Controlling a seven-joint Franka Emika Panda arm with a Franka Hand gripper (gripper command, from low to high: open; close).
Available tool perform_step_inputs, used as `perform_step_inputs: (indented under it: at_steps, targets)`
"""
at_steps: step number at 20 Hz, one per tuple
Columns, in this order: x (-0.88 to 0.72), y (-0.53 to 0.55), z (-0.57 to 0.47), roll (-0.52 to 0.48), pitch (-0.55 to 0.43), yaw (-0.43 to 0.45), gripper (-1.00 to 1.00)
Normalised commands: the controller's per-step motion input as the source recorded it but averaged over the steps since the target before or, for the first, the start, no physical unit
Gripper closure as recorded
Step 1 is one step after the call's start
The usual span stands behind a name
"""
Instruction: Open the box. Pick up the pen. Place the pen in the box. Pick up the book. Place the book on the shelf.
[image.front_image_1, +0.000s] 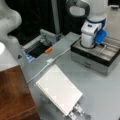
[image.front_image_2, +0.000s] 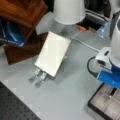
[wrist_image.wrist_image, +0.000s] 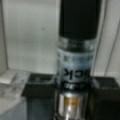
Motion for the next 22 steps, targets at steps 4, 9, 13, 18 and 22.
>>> perform_step_inputs:
  at_steps: [4, 9, 13, 18, 22]
  targets:
    - [0.06, 0.25, -0.1, -0.003, -0.037, -0.177, 1.0]
    - [0.02, 0.21, -0.1, -0.034, -0.039, -0.122, 1.0]
    - [-0.01, 0.13, -0.1, -0.074, -0.05, -0.082, 1.0]
    - [-0.01, 0.1, -0.09, -0.098, -0.063, -0.063, 1.0]
    - [0.02, 0.09, -0.13, -0.114, -0.08, -0.037, -1.0]
